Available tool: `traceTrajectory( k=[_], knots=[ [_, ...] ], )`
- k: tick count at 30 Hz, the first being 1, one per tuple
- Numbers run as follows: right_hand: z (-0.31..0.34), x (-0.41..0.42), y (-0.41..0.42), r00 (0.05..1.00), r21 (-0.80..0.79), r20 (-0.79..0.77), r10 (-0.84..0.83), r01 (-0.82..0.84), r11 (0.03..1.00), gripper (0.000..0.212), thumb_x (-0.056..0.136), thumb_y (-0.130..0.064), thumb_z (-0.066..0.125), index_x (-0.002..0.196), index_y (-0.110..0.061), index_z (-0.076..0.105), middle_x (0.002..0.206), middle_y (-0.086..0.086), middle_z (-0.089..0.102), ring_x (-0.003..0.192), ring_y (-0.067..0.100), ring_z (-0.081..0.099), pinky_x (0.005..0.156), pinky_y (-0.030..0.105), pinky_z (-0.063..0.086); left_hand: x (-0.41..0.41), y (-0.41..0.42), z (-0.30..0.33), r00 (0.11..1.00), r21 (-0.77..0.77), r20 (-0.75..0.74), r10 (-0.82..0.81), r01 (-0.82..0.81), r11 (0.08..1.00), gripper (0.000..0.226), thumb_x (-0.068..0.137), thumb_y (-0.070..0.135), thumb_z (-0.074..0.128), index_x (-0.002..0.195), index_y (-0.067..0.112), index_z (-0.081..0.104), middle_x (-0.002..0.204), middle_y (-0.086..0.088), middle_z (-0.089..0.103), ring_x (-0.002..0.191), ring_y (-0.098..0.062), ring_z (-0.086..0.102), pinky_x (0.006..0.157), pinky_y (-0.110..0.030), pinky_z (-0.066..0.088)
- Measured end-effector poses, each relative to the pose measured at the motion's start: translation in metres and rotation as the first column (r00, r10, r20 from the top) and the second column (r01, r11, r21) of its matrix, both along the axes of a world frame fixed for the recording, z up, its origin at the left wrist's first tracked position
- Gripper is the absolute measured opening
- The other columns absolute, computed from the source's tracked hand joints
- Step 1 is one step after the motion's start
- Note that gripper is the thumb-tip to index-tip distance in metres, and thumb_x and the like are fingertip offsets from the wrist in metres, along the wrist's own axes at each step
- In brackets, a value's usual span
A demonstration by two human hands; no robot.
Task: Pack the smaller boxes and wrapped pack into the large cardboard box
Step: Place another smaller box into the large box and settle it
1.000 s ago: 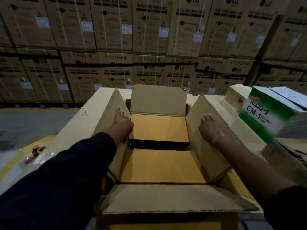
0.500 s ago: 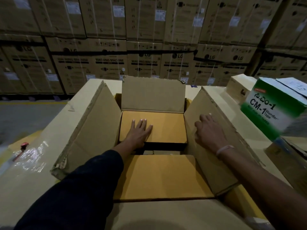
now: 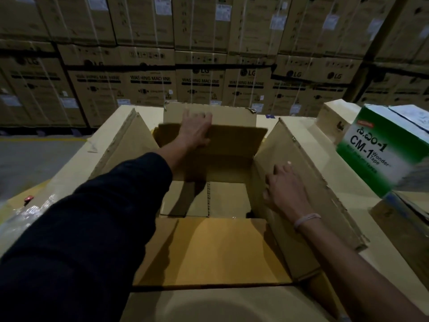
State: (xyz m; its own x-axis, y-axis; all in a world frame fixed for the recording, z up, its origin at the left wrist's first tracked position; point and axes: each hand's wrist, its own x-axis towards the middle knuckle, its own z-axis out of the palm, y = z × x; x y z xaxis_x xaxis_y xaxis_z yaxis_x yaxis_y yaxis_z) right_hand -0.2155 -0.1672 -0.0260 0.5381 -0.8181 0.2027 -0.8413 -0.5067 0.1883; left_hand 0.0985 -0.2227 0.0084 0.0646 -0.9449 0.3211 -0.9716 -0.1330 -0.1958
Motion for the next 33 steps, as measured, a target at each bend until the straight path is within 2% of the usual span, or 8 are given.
traceTrajectory(
  k=[3, 6, 9, 15, 22, 25, 28, 33],
  knots=[
    [-0.003, 0.0, -0.001, 1.0, -0.018, -0.029, 0.01, -0.011, 1.0, 0.027, 0.093, -0.035, 0.059, 0.106, -0.016, 0.073, 0.11, 0.009, 0.06, 0.114, 0.028, 0.054, 0.127, 0.048, 0.018, 0.001, -0.014, -0.019, 0.993, -0.185, 0.08, 0.086, -0.07, 0.98, 0.105, 0.071, 0.019, 0.068, 0.161, 0.021, 0.012, 0.165, -0.026, 0.012, 0.151, -0.05, 0.01, 0.117, -0.073, 0.008],
    [-0.008, -0.001, -0.001, 0.996, -0.002, -0.089, 0.018, -0.018, 1.0, 0.03, 0.092, -0.039, 0.057, 0.108, -0.018, 0.072, 0.113, 0.007, 0.058, 0.116, 0.027, 0.051, 0.129, 0.048, 0.011, -0.004, -0.026, -0.06, 0.999, 0.045, 0.032, 0.035, -0.037, 0.998, 0.094, 0.09, 0.028, 0.054, 0.163, 0.029, -0.006, 0.168, -0.018, -0.017, 0.152, -0.048, -0.014, 0.116, -0.075, 0.004],
    [-0.009, -0.001, 0.0, 0.989, 0.041, -0.145, 0.022, -0.016, 0.999, 0.035, 0.095, -0.044, 0.054, 0.117, -0.02, 0.067, 0.123, 0.007, 0.055, 0.125, 0.026, 0.047, 0.129, 0.048, 0.004, -0.004, -0.029, -0.081, 0.975, 0.321, -0.141, 0.169, -0.116, 0.94, 0.085, 0.097, 0.021, 0.059, 0.162, 0.036, 0.005, 0.169, -0.013, -0.016, 0.153, -0.047, -0.011, 0.118, -0.073, 0.014],
    [-0.008, 0.018, -0.003, 0.951, 0.213, -0.307, 0.029, 0.038, 0.976, 0.056, 0.1, -0.057, 0.043, 0.14, -0.02, 0.059, 0.144, 0.011, 0.055, 0.141, 0.03, 0.042, 0.127, 0.053, -0.005, 0.009, -0.023, -0.024, 0.971, 0.343, -0.2, 0.131, -0.056, 0.938, 0.081, 0.093, 0.014, 0.061, 0.16, 0.036, 0.021, 0.155, -0.006, 0.042, 0.135, -0.031, 0.048, 0.114, -0.06, 0.037],
    [-0.026, 0.031, 0.005, 0.982, 0.765, -0.184, 0.043, 0.115, 0.633, 0.063, 0.102, -0.069, 0.032, 0.144, -0.03, 0.058, 0.144, 0.005, 0.061, 0.149, 0.025, 0.034, 0.115, 0.057, -0.029, 0.038, 0.047, -0.035, 0.974, 0.49, -0.142, 0.175, -0.085, 0.868, 0.077, 0.098, 0.024, 0.06, 0.162, 0.029, 0.018, 0.167, -0.008, 0.025, 0.15, -0.032, 0.032, 0.118, -0.059, 0.032],
    [-0.03, 0.028, 0.009, 0.979, 0.876, -0.113, -0.172, 0.18, 0.448, 0.065, 0.095, -0.075, 0.042, 0.115, -0.022, 0.074, 0.097, -0.002, 0.064, 0.093, 0.012, 0.049, 0.124, 0.05, 0.008, 0.035, 0.087, -0.024, 0.978, 0.525, -0.12, 0.173, -0.085, 0.847, 0.069, 0.098, 0.025, 0.062, 0.159, 0.02, 0.03, 0.16, -0.01, 0.039, 0.145, -0.03, 0.039, 0.118, -0.05, 0.034],
    [-0.009, 0.027, 0.011, 0.95, 0.873, 0.093, -0.297, 0.066, 0.483, 0.063, 0.086, -0.077, 0.057, 0.102, -0.02, 0.075, 0.107, 0.01, 0.07, 0.099, 0.025, 0.061, 0.109, 0.05, 0.044, 0.038, 0.127, -0.006, 0.958, 0.498, -0.151, 0.242, -0.138, 0.856, 0.059, 0.099, 0.025, 0.06, 0.154, 0.022, 0.04, 0.156, -0.008, 0.045, 0.143, -0.029, 0.043, 0.119, -0.053, 0.032],
    [0.071, 0.01, 0.016, 0.954, 0.889, 0.142, -0.264, -0.006, 0.457, 0.039, 0.105, -0.045, 0.054, 0.097, -0.011, 0.072, 0.096, 0.01, 0.072, 0.077, 0.018, 0.064, 0.075, 0.034, 0.055, 0.029, 0.184, 0.017, 0.437, 0.382, -0.773, 0.459, -0.257, 0.888, 0.049, 0.1, 0.034, 0.06, 0.145, 0.021, 0.046, 0.126, -0.007, 0.067, 0.119, -0.028, 0.063, 0.109, -0.052, 0.046]
  ],
)
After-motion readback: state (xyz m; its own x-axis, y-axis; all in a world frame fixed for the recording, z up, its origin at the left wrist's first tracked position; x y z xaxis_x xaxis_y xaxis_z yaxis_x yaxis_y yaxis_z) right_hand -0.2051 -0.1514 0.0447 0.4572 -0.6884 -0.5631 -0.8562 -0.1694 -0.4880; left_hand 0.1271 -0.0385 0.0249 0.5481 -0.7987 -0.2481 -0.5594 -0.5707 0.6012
